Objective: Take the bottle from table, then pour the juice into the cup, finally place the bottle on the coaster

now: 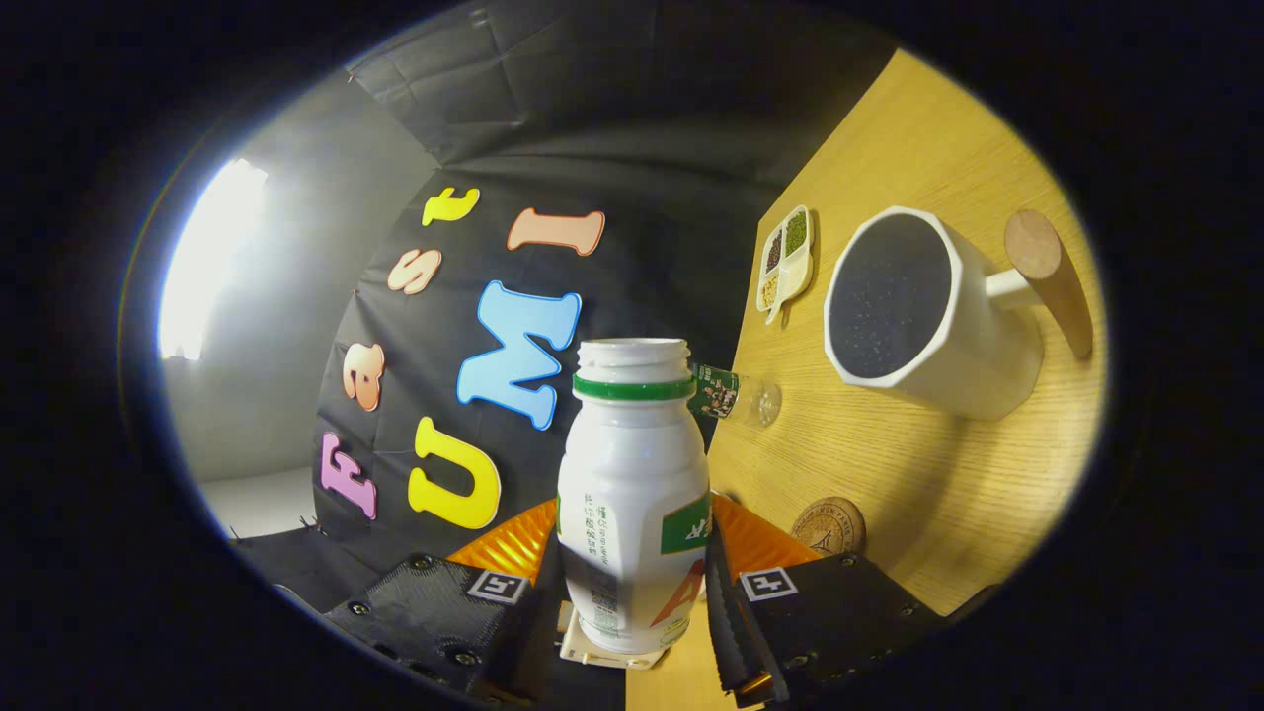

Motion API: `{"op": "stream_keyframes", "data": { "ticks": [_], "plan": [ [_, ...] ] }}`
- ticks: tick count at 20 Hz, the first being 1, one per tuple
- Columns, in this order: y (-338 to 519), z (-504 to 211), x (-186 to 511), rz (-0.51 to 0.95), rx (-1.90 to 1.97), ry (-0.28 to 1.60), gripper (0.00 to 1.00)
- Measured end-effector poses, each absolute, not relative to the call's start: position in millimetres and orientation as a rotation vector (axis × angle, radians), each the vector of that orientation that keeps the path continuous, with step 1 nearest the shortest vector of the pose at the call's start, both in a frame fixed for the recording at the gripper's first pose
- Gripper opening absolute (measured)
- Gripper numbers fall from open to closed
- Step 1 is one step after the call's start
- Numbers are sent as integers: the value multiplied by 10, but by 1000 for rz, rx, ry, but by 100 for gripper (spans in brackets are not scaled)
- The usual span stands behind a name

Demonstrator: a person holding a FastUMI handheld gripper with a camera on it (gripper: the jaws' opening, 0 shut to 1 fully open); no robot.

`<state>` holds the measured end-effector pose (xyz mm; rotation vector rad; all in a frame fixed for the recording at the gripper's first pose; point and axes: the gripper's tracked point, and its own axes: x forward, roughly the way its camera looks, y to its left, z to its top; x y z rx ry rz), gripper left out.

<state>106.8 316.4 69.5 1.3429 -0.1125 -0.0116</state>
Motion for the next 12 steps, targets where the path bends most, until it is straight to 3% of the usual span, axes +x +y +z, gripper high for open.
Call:
{"op": "stream_keyframes", "data": {
  "ticks": [12],
  "plan": [
    [2983,702,994,-9,1558,-196,63]
  ]
}}
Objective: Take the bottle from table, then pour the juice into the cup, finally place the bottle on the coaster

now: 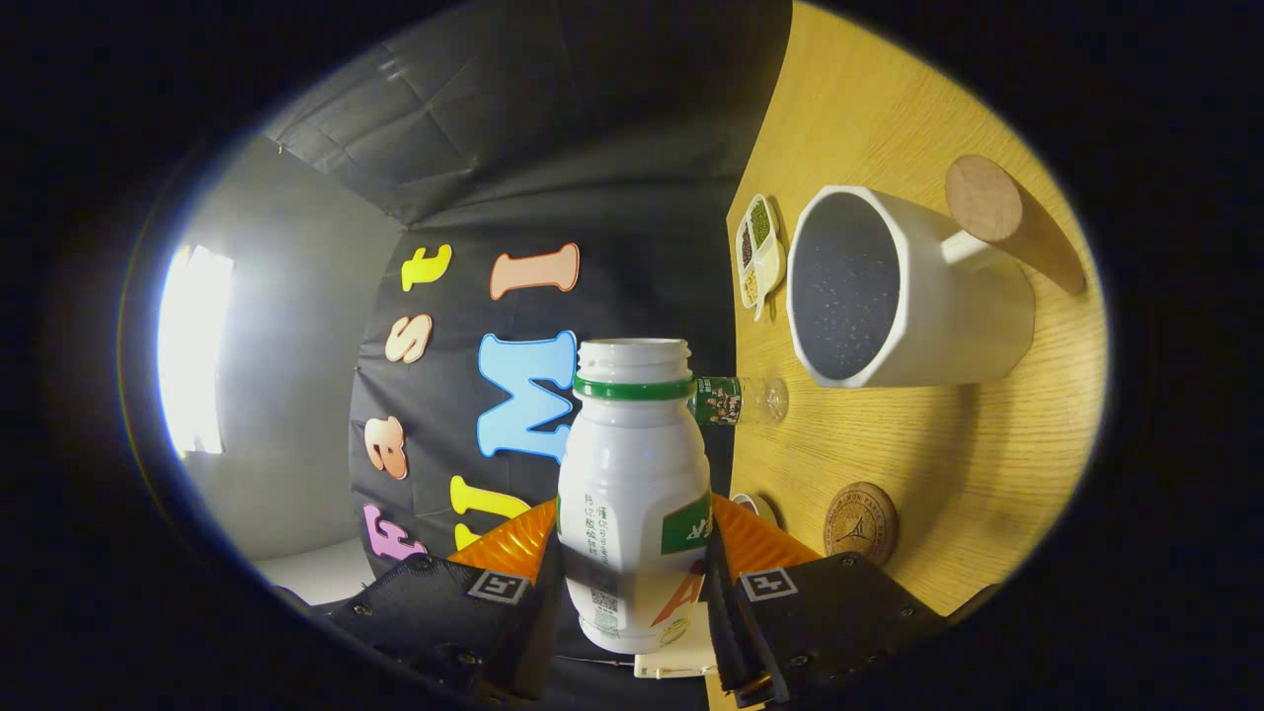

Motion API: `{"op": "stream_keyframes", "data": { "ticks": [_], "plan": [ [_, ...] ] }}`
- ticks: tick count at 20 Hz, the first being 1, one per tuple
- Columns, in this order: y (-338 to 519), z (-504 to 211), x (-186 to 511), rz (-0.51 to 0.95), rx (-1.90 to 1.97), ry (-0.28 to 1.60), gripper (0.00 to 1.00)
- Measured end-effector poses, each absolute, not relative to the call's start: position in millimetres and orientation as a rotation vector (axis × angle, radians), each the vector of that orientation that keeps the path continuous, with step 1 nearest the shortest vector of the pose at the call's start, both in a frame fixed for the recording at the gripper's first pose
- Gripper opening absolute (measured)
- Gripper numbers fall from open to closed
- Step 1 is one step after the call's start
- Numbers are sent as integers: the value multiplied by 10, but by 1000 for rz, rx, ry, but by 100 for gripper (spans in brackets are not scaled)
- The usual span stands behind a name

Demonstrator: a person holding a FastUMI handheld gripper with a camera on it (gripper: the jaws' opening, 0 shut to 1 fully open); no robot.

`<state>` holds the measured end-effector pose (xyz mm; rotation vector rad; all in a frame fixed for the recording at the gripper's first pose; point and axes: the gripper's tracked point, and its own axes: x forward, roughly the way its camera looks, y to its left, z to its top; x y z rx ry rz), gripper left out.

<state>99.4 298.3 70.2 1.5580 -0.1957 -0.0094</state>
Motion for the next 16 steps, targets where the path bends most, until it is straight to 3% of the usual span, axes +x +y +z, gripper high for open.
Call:
{"op": "stream_keyframes", "data": {
  "ticks": [16],
  "plan": [
    [2860,769,963,3,1691,-253,63]
  ]
}}
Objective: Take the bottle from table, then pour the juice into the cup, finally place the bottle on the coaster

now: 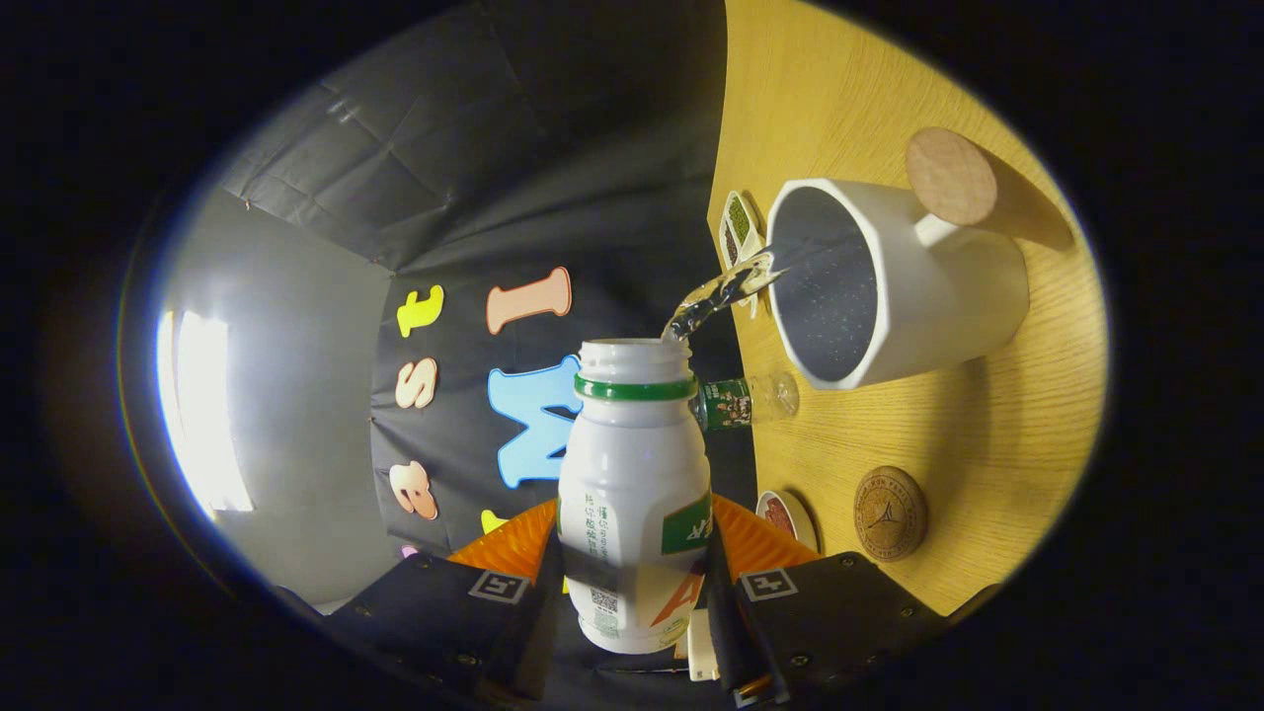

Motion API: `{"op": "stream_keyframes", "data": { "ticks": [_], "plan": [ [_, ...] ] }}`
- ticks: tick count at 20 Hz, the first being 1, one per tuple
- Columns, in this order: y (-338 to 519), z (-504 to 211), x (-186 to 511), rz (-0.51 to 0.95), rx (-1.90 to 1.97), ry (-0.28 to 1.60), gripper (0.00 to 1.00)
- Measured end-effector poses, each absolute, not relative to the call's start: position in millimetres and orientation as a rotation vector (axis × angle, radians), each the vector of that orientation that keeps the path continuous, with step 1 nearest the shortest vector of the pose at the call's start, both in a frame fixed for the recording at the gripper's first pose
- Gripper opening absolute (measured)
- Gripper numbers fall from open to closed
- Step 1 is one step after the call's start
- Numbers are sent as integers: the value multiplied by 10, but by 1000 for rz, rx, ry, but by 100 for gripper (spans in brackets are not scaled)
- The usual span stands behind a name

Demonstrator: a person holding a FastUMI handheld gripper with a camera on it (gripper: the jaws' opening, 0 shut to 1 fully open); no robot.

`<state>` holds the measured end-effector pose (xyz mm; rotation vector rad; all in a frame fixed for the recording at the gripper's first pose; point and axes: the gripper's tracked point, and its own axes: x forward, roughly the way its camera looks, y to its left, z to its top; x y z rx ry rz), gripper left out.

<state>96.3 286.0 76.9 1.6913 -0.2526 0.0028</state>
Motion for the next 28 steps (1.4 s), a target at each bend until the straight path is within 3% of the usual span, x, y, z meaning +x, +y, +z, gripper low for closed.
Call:
{"op": "stream_keyframes", "data": {
  "ticks": [28],
  "plan": [
    [2827,813,976,49,1753,-320,63]
  ]
}}
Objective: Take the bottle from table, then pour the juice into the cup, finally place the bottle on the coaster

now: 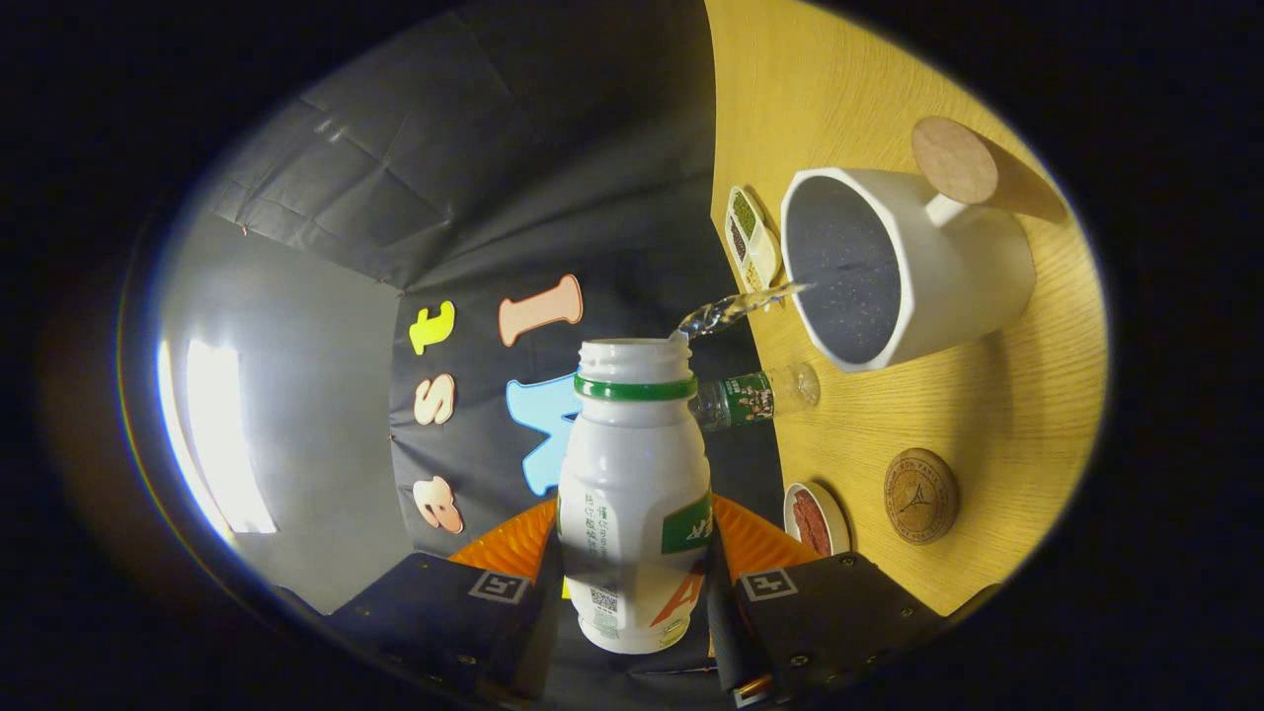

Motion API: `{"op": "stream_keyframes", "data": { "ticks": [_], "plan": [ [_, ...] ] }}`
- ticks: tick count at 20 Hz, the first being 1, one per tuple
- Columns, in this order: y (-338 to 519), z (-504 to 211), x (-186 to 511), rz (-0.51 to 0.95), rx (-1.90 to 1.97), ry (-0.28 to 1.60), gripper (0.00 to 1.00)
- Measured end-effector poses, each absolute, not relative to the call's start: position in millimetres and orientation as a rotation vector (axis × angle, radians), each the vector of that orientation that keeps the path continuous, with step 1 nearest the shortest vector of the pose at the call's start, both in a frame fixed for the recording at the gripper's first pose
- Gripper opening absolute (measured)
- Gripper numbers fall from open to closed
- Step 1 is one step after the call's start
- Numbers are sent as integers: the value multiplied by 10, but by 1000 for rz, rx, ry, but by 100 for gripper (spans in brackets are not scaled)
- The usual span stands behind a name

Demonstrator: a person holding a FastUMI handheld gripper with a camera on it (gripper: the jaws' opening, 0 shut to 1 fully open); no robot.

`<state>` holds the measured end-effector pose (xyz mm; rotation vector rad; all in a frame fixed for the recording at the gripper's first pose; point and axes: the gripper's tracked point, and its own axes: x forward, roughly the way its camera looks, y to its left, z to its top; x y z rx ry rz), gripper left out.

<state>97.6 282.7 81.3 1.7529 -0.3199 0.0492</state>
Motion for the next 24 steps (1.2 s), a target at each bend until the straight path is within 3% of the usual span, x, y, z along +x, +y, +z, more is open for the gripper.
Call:
{"op": "stream_keyframes", "data": {
  "ticks": [24],
  "plan": [
    [2748,825,899,69,1838,-369,63]
  ]
}}
